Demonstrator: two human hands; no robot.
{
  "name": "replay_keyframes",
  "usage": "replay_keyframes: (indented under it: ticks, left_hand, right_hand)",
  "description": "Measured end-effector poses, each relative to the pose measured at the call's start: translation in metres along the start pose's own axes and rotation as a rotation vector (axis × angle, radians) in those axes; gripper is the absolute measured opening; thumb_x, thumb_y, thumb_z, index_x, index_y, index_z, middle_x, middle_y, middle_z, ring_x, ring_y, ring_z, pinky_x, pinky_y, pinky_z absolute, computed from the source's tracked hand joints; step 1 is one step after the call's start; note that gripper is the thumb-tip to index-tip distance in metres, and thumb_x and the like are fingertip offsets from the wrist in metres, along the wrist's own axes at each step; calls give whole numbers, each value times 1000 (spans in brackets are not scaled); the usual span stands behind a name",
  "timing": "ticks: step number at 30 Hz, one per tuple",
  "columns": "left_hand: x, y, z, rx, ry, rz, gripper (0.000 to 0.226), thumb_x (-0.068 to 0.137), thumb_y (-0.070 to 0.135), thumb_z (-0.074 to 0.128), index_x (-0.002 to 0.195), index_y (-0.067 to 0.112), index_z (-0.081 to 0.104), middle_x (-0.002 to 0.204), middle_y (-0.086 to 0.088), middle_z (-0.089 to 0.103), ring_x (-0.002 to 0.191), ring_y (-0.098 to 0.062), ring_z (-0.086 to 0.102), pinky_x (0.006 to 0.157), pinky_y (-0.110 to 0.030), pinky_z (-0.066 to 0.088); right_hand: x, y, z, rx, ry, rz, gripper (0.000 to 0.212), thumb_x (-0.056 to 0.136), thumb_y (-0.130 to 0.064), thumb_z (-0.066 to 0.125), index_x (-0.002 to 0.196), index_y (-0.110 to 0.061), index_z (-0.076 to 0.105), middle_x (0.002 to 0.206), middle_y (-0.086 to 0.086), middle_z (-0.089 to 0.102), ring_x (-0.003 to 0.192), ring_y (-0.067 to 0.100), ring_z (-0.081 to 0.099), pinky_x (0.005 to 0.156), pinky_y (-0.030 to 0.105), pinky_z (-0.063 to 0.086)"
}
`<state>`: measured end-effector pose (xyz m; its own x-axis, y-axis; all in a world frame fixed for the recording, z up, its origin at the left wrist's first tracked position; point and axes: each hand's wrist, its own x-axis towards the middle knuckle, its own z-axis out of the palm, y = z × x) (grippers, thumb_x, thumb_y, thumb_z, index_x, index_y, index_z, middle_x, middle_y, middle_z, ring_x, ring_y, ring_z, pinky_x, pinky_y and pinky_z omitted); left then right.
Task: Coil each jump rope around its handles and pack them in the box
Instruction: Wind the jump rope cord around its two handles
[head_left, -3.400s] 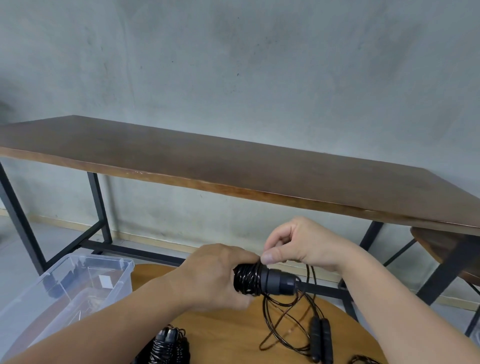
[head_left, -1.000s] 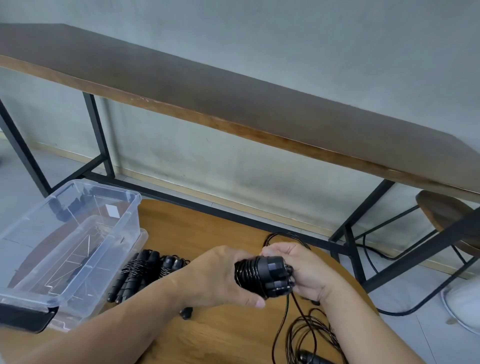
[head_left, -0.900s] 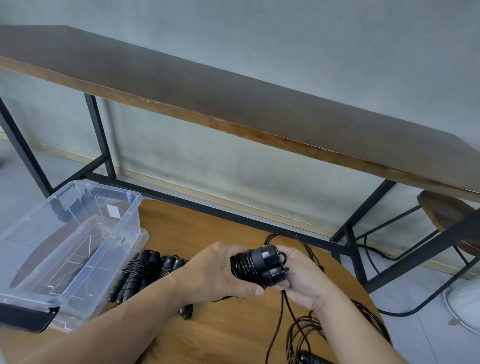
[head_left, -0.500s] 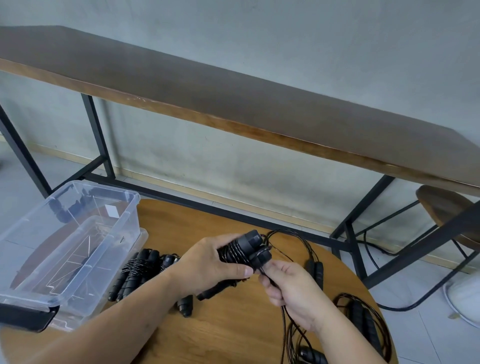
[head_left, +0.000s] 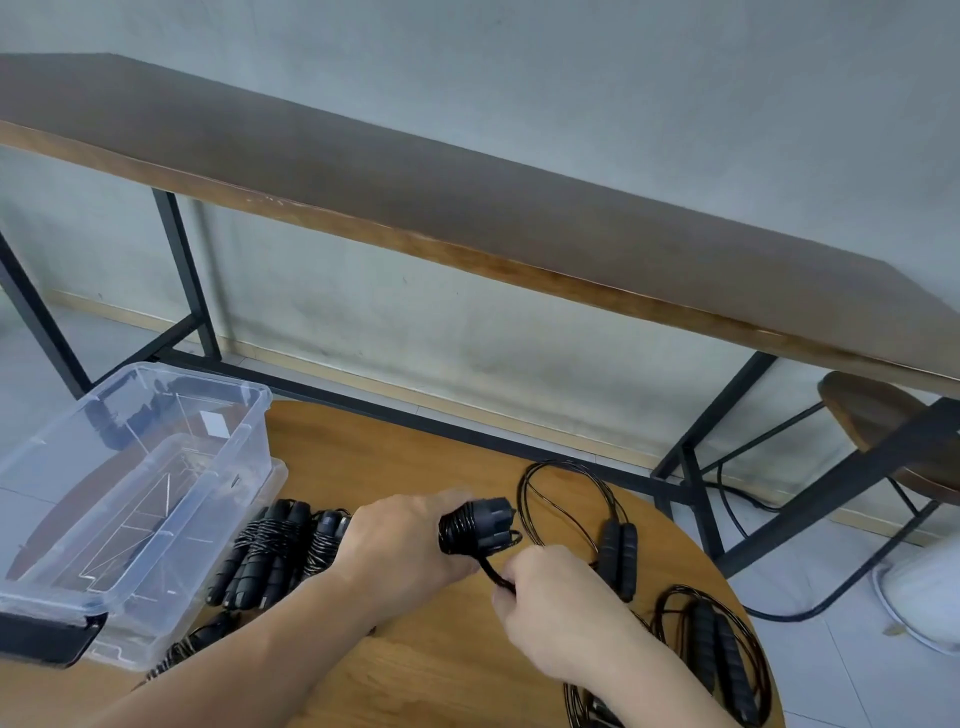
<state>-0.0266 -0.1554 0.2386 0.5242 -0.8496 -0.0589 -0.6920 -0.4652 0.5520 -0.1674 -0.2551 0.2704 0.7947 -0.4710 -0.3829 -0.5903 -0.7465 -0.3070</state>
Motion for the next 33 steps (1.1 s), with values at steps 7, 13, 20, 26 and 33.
replay_keyframes:
  ticks: [7,13,20,26,33]
  left_hand:
    - [-3,10,7,347,-139,145,41,87,50,59,125,45,48,110,9,65,102,-17,62,82,-33,50]
    - [-10,18,-3,332,-374,221,45,81,52,69,122,40,56,106,8,66,101,-17,61,87,-35,50]
    - [-21,27,-31,-74,-608,168,44,71,49,83,108,33,66,89,15,70,83,-5,65,83,-27,54]
    - [-29,26,-42,-498,-599,142,34,84,17,78,112,3,66,54,19,63,47,6,58,48,-5,42]
    - [-26,17,-38,-687,-389,103,37,79,28,83,111,18,68,99,-7,75,87,-24,73,78,-34,60]
  right_hand:
    - [-5,-14,-36,-360,-111,-192,22,98,-25,50,104,-13,68,86,6,63,78,25,63,70,37,56]
    - [-1,-19,-62,-381,-187,-283,18,87,-38,69,90,-21,72,75,-6,61,68,12,56,60,27,47]
    - [29,11,-77,68,-316,-321,32,62,-53,86,77,-28,74,74,-8,64,70,8,56,65,31,46]
    - [43,39,-50,832,-493,-336,26,68,-40,86,77,-23,68,57,-6,57,46,5,45,48,16,37]
    - [48,41,-10,1406,-449,-278,10,87,-1,62,83,-8,68,82,11,65,72,20,63,64,27,56]
